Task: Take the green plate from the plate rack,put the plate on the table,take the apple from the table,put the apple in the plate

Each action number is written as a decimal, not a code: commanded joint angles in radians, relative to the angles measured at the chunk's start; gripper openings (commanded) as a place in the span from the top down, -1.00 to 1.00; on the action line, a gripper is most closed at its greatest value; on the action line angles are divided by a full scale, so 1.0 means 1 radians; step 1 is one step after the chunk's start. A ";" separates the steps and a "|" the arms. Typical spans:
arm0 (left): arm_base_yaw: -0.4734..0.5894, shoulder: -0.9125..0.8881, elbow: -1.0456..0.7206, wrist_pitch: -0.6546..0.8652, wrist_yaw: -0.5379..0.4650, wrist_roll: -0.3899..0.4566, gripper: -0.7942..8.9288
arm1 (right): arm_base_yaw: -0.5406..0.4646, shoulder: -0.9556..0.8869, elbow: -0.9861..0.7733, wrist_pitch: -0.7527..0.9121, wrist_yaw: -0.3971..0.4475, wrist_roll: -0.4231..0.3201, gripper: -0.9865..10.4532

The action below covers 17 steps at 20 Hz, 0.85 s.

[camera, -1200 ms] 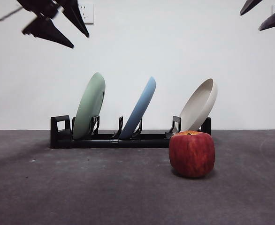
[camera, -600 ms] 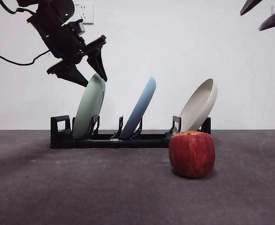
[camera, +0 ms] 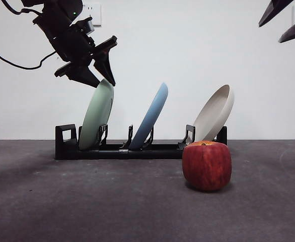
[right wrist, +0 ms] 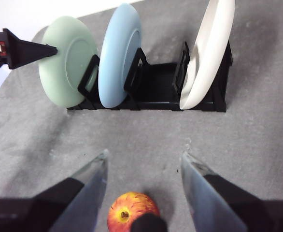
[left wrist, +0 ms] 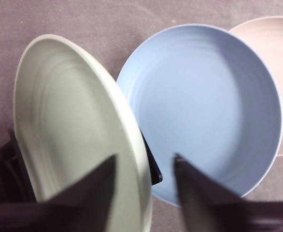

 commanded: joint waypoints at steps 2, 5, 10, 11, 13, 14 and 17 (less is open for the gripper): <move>0.001 -0.008 0.001 -0.010 -0.015 0.056 0.86 | 0.003 0.019 0.005 -0.003 0.005 -0.008 0.39; 0.001 -0.045 0.002 -0.016 -0.015 0.071 0.86 | 0.003 0.039 0.005 -0.014 0.005 -0.008 0.39; -0.002 -0.152 0.002 -0.039 -0.008 0.070 0.86 | 0.003 0.056 0.005 -0.013 0.005 -0.008 0.39; -0.003 -0.177 0.002 -0.047 -0.003 0.070 0.86 | 0.003 0.056 0.005 -0.013 0.005 -0.008 0.39; -0.007 -0.238 0.002 -0.074 0.042 0.070 0.86 | 0.003 0.056 0.005 -0.014 0.005 -0.008 0.39; -0.010 -0.271 0.002 -0.100 0.073 0.071 0.86 | 0.003 0.056 0.005 -0.013 0.005 -0.008 0.39; -0.021 -0.383 0.002 -0.242 0.130 0.075 0.86 | 0.003 0.056 0.005 -0.013 0.005 -0.008 0.39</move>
